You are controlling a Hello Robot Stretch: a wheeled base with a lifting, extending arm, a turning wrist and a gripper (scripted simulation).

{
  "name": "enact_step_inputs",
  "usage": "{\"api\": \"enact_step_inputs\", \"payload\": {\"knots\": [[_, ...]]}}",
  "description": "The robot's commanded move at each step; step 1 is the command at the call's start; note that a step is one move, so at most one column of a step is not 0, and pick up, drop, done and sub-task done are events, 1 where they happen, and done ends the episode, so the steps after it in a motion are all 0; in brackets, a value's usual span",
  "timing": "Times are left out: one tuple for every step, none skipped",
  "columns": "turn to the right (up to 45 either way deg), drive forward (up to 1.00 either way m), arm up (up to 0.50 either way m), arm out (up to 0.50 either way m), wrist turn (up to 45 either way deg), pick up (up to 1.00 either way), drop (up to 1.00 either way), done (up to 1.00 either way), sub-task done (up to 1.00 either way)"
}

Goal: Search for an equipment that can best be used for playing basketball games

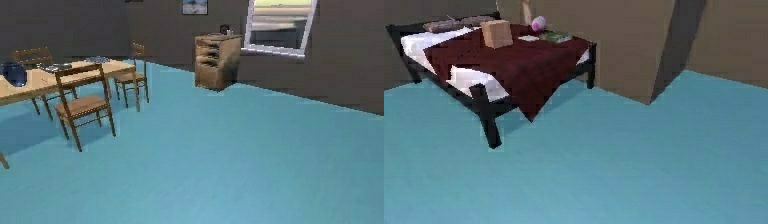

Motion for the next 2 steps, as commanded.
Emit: {"api": "enact_step_inputs", "payload": {"knots": [[0.0, 1.00, 0.00, 0.00, 0.0, 0.00, 0.00, 0.00, 0.00], [-3.0, 0.00, 0.00, 0.00, 0.0, 0.00, 0.00, 0.00, 0.00]]}}
